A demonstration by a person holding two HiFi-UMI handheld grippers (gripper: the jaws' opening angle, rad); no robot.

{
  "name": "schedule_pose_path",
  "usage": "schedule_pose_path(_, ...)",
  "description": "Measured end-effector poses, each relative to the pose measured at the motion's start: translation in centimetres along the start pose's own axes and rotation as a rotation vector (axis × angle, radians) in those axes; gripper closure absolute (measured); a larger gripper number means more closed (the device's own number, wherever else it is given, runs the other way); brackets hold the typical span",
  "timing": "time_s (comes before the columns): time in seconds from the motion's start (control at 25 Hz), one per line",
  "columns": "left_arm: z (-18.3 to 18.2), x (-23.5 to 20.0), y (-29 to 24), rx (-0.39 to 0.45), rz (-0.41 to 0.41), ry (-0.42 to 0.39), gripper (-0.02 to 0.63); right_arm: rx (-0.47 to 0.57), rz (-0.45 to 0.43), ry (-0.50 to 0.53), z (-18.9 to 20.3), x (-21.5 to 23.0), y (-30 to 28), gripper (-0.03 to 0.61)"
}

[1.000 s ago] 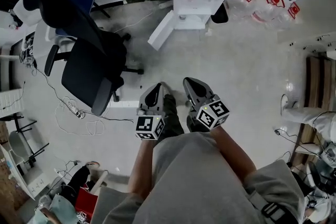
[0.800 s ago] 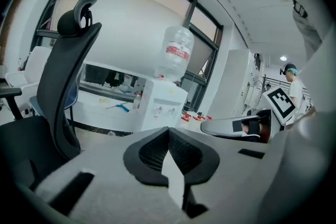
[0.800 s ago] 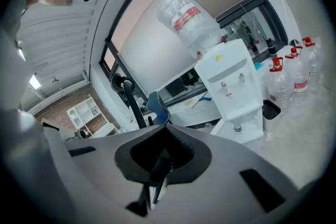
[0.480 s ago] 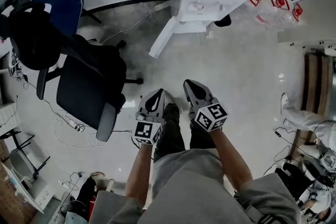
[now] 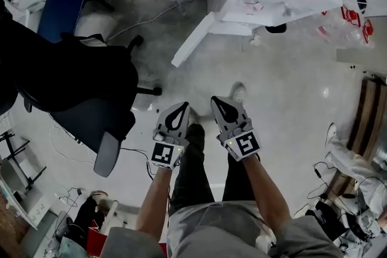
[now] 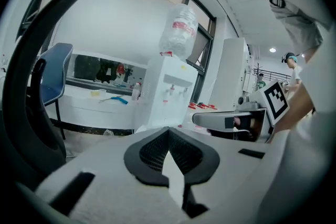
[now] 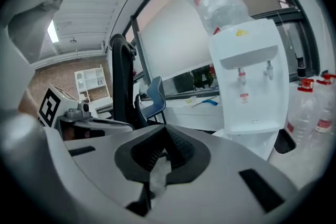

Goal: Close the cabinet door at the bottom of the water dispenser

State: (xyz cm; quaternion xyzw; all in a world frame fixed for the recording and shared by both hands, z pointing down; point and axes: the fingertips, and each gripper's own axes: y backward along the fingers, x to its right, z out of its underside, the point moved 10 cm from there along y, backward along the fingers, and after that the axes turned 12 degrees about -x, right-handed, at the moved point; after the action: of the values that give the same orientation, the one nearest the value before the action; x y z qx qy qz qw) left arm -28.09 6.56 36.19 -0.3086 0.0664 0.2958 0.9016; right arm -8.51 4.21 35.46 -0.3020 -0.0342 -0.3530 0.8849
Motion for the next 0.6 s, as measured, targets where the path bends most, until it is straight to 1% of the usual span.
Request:
schedule_pose_path(0.2, 3.2, -1.7, -2.8, -0.014, -0.035, 0.030, 0.609, -0.001, -0.050, -0.037, 3.0, 2.7, -2.5, 0.572)
schedule_pose_path(0.32, 5.2, -3.0, -4.4, -0.037, -0.050, 0.028, 0.609, -0.004, -0.065, -0.046, 4.6, 3.8, -3.8, 0.572)
schedule_pose_path(0.52, 8.8, -6.5, -6.8, -0.041, -0.068, 0.039, 0.609, -0.031, -0.103, -0.043, 7.2, 5.1, -6.1, 0.572)
schedule_pose_path(0.6, 10.6, -8.1, -7.7, -0.038, -0.066, 0.028, 0.609, -0.048, -0.112, -0.048, 8.2, 5.4, -6.8, 0.572)
